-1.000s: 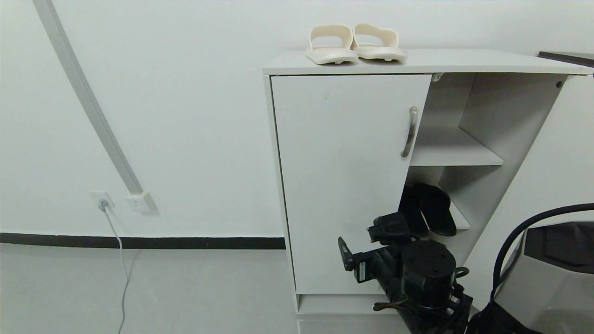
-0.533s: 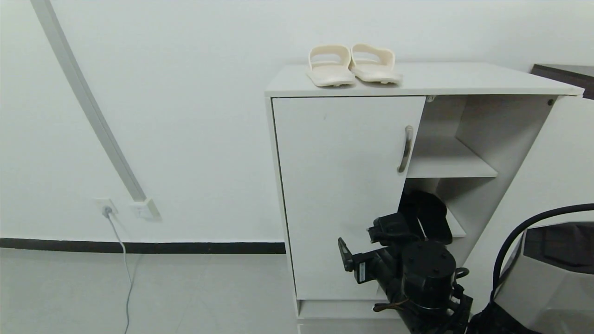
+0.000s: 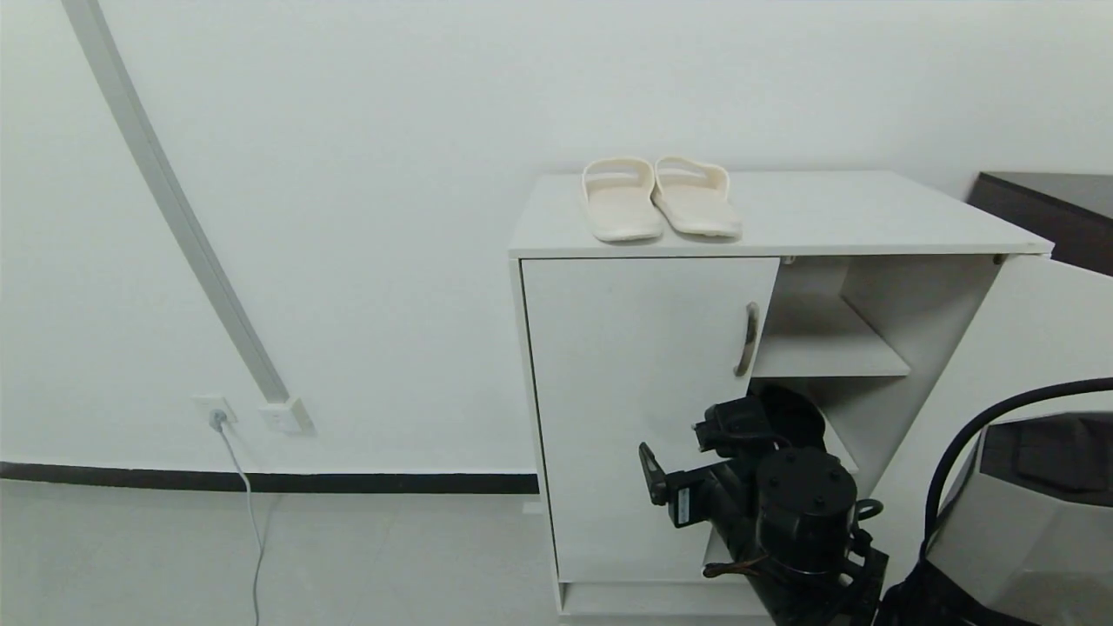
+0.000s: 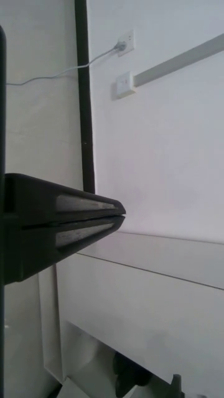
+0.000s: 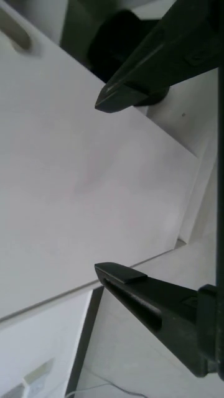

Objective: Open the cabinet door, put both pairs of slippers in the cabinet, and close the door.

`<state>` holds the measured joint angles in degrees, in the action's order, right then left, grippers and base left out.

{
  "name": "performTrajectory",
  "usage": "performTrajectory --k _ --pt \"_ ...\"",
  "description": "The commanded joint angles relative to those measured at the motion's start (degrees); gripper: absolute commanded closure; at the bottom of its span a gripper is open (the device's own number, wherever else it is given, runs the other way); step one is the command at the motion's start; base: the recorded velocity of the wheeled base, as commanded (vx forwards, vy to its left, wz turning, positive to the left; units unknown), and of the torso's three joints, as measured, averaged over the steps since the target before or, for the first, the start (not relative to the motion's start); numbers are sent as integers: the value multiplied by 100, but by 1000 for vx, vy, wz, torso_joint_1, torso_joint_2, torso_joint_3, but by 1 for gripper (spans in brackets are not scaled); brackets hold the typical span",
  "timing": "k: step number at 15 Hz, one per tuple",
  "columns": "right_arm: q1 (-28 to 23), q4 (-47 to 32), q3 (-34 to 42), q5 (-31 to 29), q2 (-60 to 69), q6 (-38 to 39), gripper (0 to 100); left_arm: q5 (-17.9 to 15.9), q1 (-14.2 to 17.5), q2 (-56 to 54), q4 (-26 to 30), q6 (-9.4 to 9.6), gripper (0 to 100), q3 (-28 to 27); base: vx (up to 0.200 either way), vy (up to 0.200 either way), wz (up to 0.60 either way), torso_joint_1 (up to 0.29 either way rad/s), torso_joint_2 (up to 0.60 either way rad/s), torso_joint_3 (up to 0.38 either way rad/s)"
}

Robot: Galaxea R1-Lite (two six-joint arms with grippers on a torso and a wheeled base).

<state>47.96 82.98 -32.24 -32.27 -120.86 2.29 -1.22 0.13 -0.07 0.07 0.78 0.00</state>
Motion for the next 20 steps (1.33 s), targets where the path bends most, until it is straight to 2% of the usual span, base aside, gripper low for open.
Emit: performTrajectory --k 1,11,20 --pt "12 34 16 1 -8 -9 0 -1 4 7 1 1 100 0 0 0 0 139 -471 -320" --pt "12 34 34 1 -8 -9 0 -1 4 7 1 1 100 0 0 0 0 184 -502 -318" --pt "-15 104 139 1 -26 -9 0 -1 4 7 1 1 100 0 0 0 0 249 -575 -325"
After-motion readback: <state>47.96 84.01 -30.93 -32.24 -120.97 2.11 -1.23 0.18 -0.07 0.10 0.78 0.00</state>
